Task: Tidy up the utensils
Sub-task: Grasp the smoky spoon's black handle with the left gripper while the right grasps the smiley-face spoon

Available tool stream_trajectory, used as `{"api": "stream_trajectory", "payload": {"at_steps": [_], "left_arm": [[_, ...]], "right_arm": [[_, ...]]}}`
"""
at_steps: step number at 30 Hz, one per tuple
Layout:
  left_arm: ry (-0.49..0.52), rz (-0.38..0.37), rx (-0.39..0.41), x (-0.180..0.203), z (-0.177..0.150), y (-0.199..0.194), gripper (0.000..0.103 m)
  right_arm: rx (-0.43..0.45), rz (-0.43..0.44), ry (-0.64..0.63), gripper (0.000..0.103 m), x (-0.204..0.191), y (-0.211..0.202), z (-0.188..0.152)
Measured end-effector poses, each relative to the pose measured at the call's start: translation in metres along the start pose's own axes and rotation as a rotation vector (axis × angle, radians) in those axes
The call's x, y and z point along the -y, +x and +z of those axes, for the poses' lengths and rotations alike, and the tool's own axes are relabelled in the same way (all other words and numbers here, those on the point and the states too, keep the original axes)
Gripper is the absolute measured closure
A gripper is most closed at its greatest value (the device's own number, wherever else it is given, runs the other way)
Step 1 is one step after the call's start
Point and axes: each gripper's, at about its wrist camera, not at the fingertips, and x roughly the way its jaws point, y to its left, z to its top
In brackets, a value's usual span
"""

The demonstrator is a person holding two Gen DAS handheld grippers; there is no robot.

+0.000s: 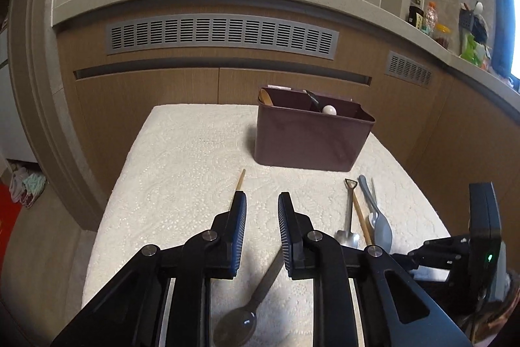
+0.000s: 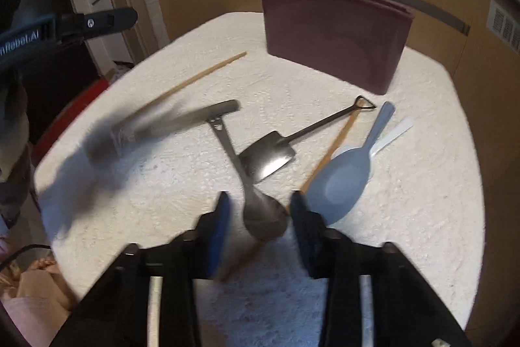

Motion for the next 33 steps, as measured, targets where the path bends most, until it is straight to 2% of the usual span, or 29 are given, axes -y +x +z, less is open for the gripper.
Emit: {"api": "stream_trajectory", "payload": {"at_steps": [1, 3, 7, 11, 13, 15, 21, 26, 30, 33], "left_arm": [[0.009, 0.004, -0.008, -0.001, -0.001, -0.001, 0.082], [0.012, 0.013, -0.026, -0.004, -0.005, -0.002, 0.082], [0.0, -0.029, -0.121, -0.012, -0.022, 0.005, 0.08], [0.046, -0.065, -0.219, -0.008, -0.053, 0.004, 0.071], [0.074, -0.057, -0.243, -0.006, -0.065, 0.002, 0.064], [0.088, -0.048, -0.253, -0.005, -0.072, -0.001, 0.059], [0.103, -0.039, -0.253, -0.007, -0.065, -0.002, 0.059], [0.133, -0.058, -0.271, -0.004, -0.063, 0.002, 0.059], [0.185, -0.073, -0.327, 0.0, -0.056, 0.014, 0.059], [0.216, -0.095, -0.359, 0.003, -0.049, 0.024, 0.059]], "right_arm": [[-0.003, 0.013, 0.006, 0.101, 0.003, -0.004, 0.0], [0.024, 0.0, 0.013, 0.101, 0.008, -0.016, 0.0], [0.084, -0.06, 0.006, 0.101, 0.022, -0.049, 0.005], [0.048, 0.04, -0.03, 0.099, 0.019, -0.057, 0.002], [0.015, 0.09, -0.043, 0.099, 0.009, -0.048, -0.005], [-0.02, 0.103, -0.065, 0.098, -0.006, -0.029, -0.008], [-0.057, 0.135, -0.115, 0.096, -0.027, 0.012, 0.024], [-0.122, 0.157, -0.142, 0.093, -0.032, 0.04, 0.049], [-0.169, 0.092, -0.153, 0.094, -0.03, 0.046, 0.056], [-0.163, 0.095, -0.136, 0.097, -0.023, 0.04, 0.05]]}}
